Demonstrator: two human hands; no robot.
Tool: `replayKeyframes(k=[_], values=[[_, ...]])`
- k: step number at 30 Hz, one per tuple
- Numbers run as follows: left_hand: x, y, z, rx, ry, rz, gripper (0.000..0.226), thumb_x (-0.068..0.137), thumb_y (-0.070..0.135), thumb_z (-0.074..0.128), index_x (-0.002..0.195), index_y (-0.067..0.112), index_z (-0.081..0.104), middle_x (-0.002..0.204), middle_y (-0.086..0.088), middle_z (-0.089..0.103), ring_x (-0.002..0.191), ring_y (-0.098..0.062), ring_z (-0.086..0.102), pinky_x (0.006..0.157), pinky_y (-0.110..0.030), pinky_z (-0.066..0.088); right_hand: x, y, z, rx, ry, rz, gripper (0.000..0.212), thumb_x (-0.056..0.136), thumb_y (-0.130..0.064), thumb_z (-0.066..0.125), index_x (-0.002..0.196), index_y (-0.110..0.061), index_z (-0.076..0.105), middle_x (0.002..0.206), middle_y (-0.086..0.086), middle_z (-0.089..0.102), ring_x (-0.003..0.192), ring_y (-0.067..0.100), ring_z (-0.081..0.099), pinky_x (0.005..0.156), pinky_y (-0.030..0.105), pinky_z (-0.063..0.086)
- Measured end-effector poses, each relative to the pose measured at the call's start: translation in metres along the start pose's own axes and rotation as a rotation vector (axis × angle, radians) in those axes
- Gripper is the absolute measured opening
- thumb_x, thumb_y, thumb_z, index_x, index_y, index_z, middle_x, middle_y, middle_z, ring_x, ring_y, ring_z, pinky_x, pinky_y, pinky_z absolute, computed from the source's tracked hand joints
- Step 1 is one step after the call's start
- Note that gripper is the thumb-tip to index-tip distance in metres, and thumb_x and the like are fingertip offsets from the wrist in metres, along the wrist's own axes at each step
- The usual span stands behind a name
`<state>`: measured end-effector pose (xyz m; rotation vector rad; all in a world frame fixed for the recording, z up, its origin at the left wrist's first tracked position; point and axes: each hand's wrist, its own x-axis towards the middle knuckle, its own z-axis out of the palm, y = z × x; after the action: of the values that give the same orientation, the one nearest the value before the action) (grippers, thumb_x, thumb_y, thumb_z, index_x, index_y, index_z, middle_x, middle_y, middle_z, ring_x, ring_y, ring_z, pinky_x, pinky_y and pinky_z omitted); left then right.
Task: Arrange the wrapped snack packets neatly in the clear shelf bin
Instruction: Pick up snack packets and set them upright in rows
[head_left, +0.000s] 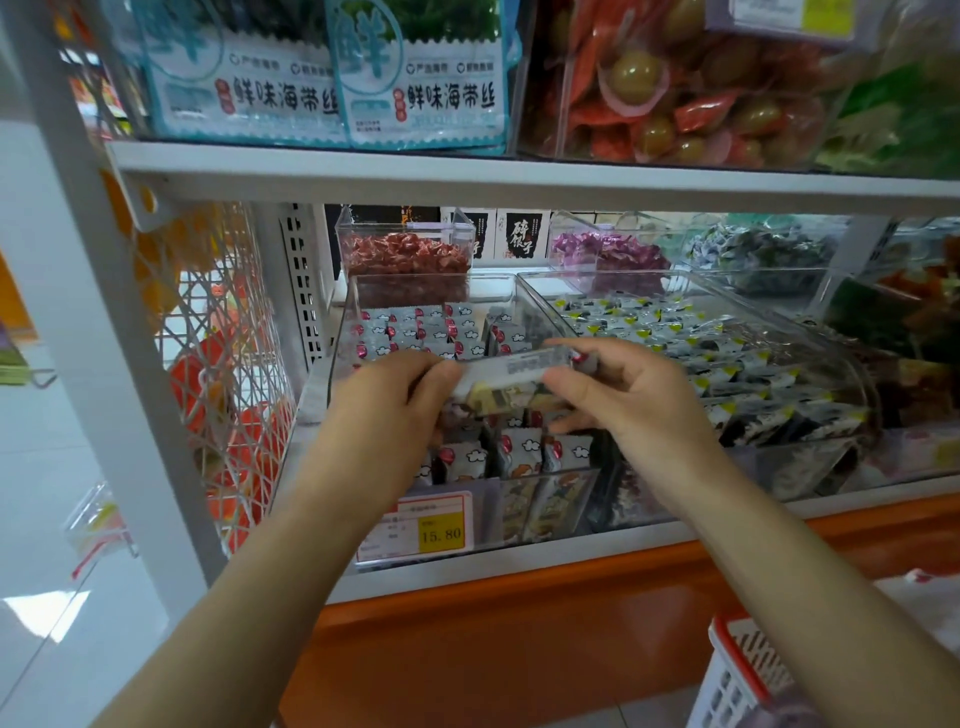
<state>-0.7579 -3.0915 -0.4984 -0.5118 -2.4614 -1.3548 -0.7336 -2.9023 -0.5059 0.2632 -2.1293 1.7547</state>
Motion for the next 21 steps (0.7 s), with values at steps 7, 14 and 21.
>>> replayKeyframes(k=[7, 14, 21], values=[[0.02, -0.018, 0.015, 0.732, -0.249, 0.015, 0.062, 0.097, 0.049, 0.02, 0.146, 0.011, 0.023, 0.156, -0.01, 0.014, 0.144, -0.024, 0.006, 0.116, -0.038, 0.009, 0.046, -0.008, 0.019, -0.182, 0.234, -0.139, 0.019, 0.082, -0.011, 0.068, 0.093, -0.014, 0.052, 0.094, 0.012, 0.065, 0.066, 0.017, 0.069, 0.057, 0.027, 0.058], [0.017, -0.019, 0.016, 0.772, -0.371, -0.043, 0.069, 0.092, 0.056, 0.009, 0.143, 0.013, 0.027, 0.152, -0.01, 0.024, 0.143, -0.024, 0.011, 0.116, -0.041, 0.008, 0.115, -0.002, 0.063, -0.446, 0.011, -0.179, 0.022, 0.085, -0.018, 0.067, 0.099, -0.003, 0.059, 0.094, 0.004, 0.058, 0.085, 0.019, 0.06, 0.072, 0.026, 0.052], [0.008, -0.008, 0.005, 1.012, -0.29, 0.074, 0.069, 0.094, 0.053, 0.008, 0.147, 0.009, 0.019, 0.156, -0.011, 0.011, 0.145, -0.025, 0.0, 0.117, -0.041, 0.0, 0.137, 0.004, 0.081, -0.706, -0.216, -0.263, 0.021, 0.082, -0.017, 0.07, 0.093, -0.002, 0.06, 0.083, 0.001, 0.054, 0.072, 0.011, 0.044, 0.053, 0.012, 0.029]])
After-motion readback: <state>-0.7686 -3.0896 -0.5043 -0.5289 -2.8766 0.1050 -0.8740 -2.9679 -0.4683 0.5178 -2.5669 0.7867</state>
